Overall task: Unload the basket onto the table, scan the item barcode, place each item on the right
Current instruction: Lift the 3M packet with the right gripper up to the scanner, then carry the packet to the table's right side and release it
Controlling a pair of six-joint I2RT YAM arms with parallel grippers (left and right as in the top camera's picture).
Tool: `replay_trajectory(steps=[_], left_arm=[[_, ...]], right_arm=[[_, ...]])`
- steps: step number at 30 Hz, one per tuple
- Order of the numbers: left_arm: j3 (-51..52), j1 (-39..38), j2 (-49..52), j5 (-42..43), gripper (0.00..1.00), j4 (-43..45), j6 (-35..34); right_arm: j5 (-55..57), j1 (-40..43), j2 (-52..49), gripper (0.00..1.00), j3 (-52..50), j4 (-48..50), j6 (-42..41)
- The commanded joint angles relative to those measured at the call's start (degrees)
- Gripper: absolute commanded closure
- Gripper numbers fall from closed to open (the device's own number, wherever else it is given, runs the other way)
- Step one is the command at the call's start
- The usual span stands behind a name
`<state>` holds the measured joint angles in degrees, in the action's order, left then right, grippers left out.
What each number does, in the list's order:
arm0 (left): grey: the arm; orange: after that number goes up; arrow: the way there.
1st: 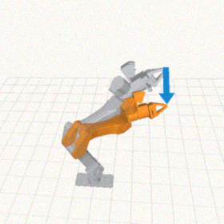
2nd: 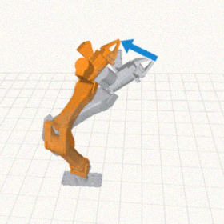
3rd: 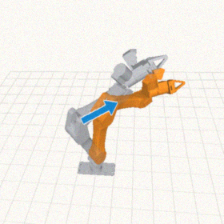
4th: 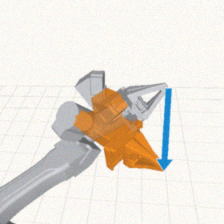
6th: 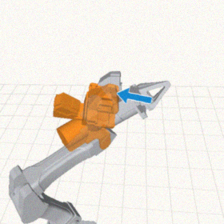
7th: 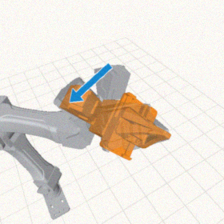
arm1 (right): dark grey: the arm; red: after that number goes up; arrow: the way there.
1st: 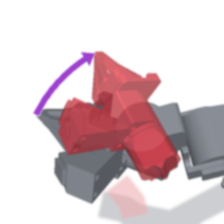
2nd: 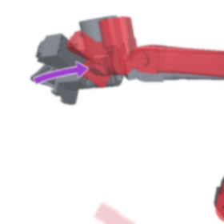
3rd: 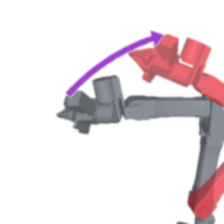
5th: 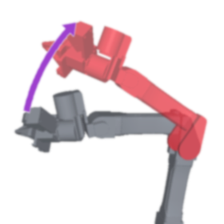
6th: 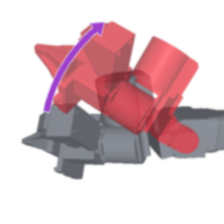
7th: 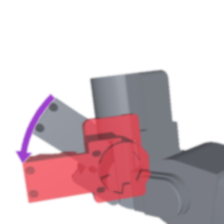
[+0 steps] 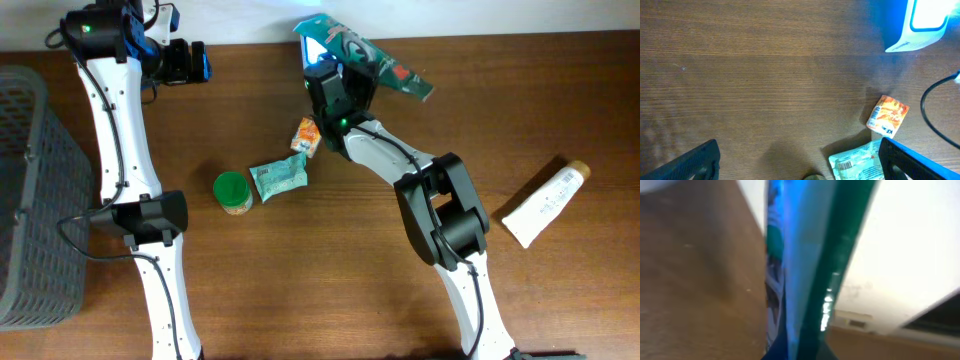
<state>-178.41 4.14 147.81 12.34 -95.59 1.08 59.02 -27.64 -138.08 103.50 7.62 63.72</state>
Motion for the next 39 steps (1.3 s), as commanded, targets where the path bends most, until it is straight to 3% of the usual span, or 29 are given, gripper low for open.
replay_trajectory(steps=[1,18,27,30,33,39], left_arm=[[-0.9,0.0,0.4,-0.2,0.01,-0.1,0.2],[-0.9,0.0,0.4,-0.2,0.01,-0.1,0.2],[-0.9,0.0,0.4,-0.2,0.01,-0.1,0.2],[-0.9,0.0,0.4,-0.2,0.01,-0.1,0.2],[-0.9,0.0,0.4,-0.2,0.01,-0.1,0.2],[-0.9,0.0,0.4,-0.2,0.01,-0.1,0.2]], right_arm=[[6.5,-0.2,-0.1,0.96,0.9,3.8,5.4],[8.5,-2.1,0.6,0.96,0.9,4.0,5.7],[12.0,-2.5,10.7,0.96,0.9,3.1,0.6],[10.8,-2.9,13.8,0.96,0.9,-2.2,-2.6],[4.8,-3.9,17.3,0.96,0.9,-14.8,-10.6],[-15.1,-5.0,28.9,0.96,0.9,-40.4,-35.0]])
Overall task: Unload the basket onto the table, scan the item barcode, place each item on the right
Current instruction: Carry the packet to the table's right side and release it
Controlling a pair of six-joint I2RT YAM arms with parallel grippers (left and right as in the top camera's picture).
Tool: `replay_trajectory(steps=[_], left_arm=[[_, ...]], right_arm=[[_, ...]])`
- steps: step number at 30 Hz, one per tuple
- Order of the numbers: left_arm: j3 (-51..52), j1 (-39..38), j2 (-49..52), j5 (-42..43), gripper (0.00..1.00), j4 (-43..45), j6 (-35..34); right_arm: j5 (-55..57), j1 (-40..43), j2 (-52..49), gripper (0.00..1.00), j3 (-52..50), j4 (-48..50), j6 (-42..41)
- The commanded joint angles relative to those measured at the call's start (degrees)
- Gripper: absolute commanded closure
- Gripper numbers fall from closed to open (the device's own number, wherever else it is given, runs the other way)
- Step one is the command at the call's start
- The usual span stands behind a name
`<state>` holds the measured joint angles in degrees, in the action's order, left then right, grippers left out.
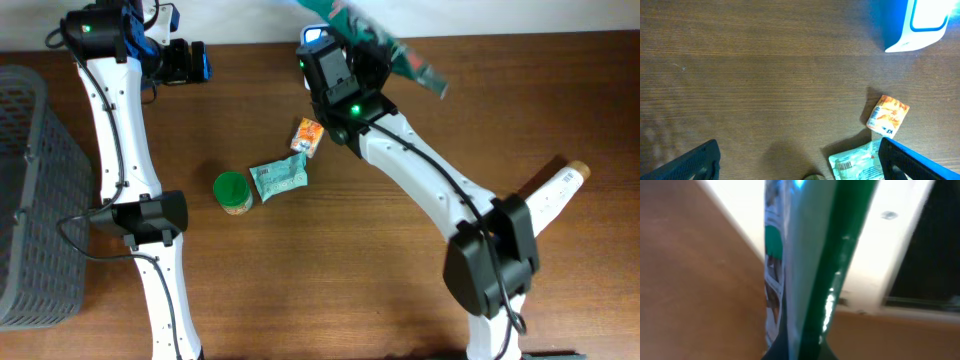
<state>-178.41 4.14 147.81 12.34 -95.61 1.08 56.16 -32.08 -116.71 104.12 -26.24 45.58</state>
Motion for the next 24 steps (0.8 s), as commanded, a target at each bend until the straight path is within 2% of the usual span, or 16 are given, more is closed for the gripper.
replay_trajectory(steps=[1,4,7,9,13,16,20,24], left_arm=[[-0.9,0.0,0.4,-0.2,0.01,-0.1,0.2],[-0.9,0.0,0.4,-0.2,0.01,-0.1,0.2],[-0.9,0.0,0.4,-0.2,0.01,-0.1,0.2],[-0.9,0.0,0.4,-0.2,0.01,-0.1,0.2],[-0.9,0.0,0.4,-0.2,0.01,-0.1,0.2],[-0.9,0.0,0.4,-0.2,0.01,-0.1,0.2],[-0.9,0.0,0.4,-0.2,0.01,-0.1,0.2],[-0.9,0.0,0.4,-0.2,0.01,-0.1,0.2]], right_arm=[[-15.2,-0.4,9.4,0.96,0.3,-9.4,-21.0],[-29.1,1.5,15.7,0.96,0.3,-18.0,-36.2],[-46.4,7.7,20.8,0.96,0.3,-26.3,-46.3],[-56.4,13.0,22.0,0.96,0.3,-31.2,-49.8],[-71.5,26.2,21.0,0.96,-0.3,-41.2,-51.2],[-74.6,33.5,19.8,0.96,-3.5,-43.4,-51.2],[-74.6,41.5,18.4,0.96,-11.6,-40.5,-51.2],[-77.0,50.0,17.9,0.96,-23.8,-30.6,-51.3]])
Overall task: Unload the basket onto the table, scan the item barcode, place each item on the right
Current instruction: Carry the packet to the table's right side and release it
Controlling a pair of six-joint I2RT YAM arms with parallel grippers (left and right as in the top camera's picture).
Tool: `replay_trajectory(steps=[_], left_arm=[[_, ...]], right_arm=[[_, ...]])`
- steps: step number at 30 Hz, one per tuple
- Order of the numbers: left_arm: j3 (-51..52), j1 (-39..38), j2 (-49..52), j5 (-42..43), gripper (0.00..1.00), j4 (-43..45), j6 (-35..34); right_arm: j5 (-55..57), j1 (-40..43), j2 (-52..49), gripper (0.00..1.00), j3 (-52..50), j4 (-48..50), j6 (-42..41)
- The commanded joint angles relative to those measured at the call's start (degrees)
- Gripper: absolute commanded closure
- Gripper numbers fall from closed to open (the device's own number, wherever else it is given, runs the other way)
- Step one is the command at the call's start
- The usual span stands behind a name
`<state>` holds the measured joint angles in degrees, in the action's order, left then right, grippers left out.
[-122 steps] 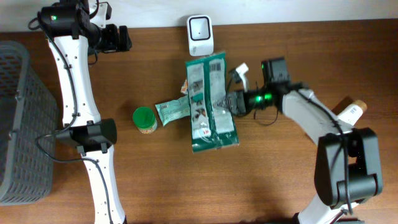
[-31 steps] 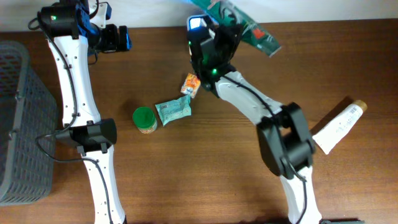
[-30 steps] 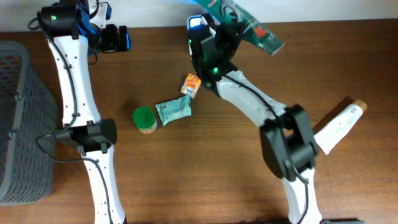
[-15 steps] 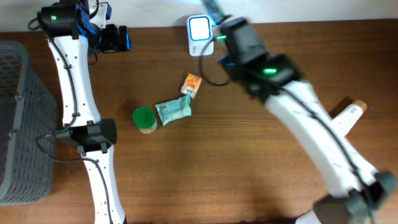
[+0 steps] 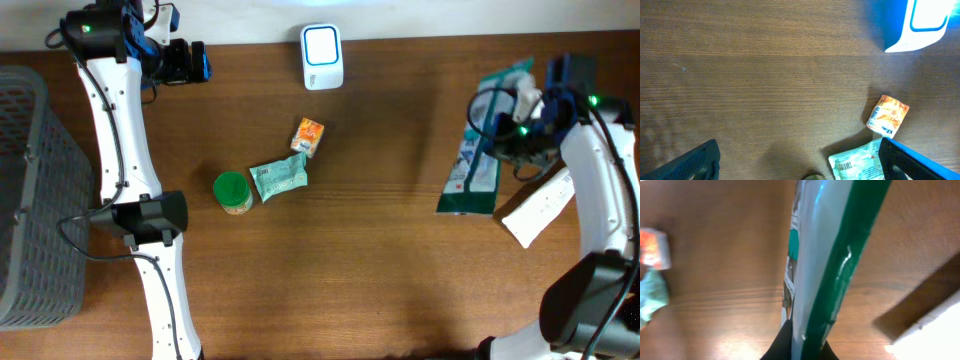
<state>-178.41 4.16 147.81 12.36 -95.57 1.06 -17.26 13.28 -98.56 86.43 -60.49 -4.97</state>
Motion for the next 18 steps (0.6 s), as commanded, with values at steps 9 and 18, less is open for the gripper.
replay_trajectory(steps=[9,18], left_arm=[[-0.9,0.0,0.4,-0.2,0.01,-0.1,0.3],[-0.9,0.0,0.4,-0.2,0.01,-0.1,0.3]], right_arm=[[-2.4,19.0,-0.2,0.86,-13.9,7.8,-1.4],[-2.7,21.9,-0.2,0.31,-5.1,-6.3,2.4]])
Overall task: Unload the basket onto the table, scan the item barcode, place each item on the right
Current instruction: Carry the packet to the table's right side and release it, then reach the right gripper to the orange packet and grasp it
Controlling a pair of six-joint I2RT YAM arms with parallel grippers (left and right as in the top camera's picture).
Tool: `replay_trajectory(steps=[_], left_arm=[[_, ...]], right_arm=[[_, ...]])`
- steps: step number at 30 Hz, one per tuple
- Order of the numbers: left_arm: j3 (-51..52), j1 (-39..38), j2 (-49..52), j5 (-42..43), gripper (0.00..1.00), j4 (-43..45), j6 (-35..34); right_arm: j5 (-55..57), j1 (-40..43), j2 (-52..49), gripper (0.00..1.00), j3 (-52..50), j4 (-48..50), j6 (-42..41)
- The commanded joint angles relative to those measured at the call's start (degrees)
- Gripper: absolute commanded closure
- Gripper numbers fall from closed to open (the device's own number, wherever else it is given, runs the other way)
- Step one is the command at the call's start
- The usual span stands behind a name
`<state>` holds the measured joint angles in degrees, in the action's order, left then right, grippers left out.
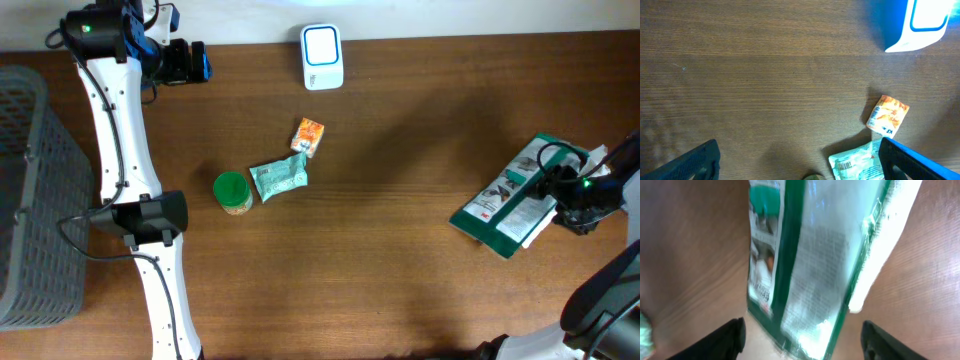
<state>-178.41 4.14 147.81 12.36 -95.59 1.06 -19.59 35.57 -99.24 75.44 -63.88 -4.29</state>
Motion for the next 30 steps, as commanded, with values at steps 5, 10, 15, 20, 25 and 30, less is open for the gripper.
replay_trajectory(steps=[5,10,15,20,25,30], left_arm=[[-0.9,0.0,0.4,-0.2,0.01,-0.1,0.3],[-0.9,0.0,0.4,-0.2,0.01,-0.1,0.3],[-0.9,0.0,0.4,-0.2,0.01,-0.1,0.3],[-0.9,0.0,0.4,-0.2,0.01,-0.1,0.3],[-0.9,0.0,0.4,-0.2,0.01,-0.1,0.3],[-0.9,0.0,0.4,-0.2,0.01,-0.1,0.3]], right_arm=[[-0.6,-6.2,0.5,0.31,17.5,-12.3,3.0],[-6.3,-18.6,0.4,0.31,19.7,-6.6,1.4],[-6.3,-31.4,0.2,0.32,17.2,6.6,-9.8],[-0.7,-43.8,-3.5,0.36,14.3,21.5,-21.6],[5.5,-54.3,-13.5,0.37,13.7,35.2,-32.8],[6.0,-58.6,-21.9,0.45,13.7,42.2,-36.8]])
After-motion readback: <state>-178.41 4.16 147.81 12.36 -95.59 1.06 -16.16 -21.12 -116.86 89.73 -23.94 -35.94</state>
